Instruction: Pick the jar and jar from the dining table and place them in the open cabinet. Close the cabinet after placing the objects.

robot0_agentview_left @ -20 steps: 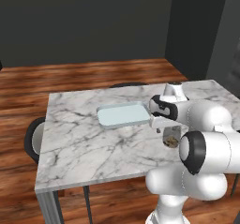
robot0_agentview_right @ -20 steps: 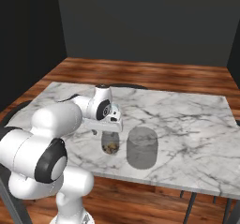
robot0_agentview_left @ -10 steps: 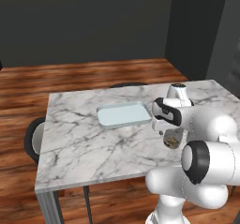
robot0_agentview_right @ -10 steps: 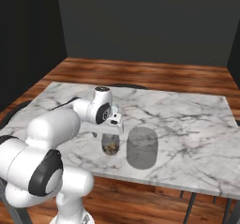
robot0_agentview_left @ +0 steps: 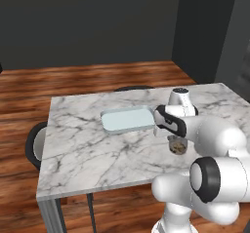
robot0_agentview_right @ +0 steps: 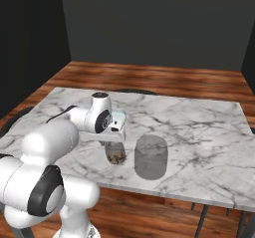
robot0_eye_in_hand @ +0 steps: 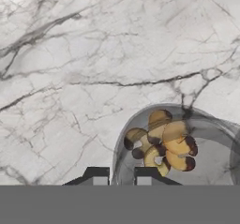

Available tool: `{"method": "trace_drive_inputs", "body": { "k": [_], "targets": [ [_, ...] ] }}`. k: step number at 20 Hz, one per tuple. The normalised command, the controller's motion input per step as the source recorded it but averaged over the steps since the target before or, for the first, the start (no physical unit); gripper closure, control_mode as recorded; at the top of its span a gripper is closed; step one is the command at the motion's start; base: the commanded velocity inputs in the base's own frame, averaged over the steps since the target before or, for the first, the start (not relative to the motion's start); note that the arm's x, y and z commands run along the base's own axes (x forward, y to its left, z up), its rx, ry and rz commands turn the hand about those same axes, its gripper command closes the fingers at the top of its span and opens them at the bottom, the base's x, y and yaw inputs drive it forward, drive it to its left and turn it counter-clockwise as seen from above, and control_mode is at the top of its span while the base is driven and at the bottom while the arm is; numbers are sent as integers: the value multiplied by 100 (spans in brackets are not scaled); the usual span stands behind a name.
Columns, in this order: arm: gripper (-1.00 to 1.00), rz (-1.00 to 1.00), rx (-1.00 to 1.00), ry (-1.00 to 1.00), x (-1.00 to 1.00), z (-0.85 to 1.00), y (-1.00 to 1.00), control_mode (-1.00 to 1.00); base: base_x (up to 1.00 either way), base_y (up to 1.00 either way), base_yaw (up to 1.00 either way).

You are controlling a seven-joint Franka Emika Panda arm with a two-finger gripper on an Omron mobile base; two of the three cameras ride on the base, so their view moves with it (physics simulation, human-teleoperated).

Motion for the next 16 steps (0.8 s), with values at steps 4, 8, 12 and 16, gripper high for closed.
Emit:
{"method": "trace_drive_inputs", "body": {
  "k": [4, 8, 12, 16],
  "targets": [
    [100, 2, 0, -2, 0, 0, 1, -100, 0, 0, 0],
    [100, 4, 0, -1, -4, 4, 0, -100, 0, 0, 0],
    [100, 0, 0, -3, -11, 47, -5, -100, 0, 0, 0],
    [100, 0, 0, -2, -4, 69, -5, -100, 0, 0, 0]
  ]
}}
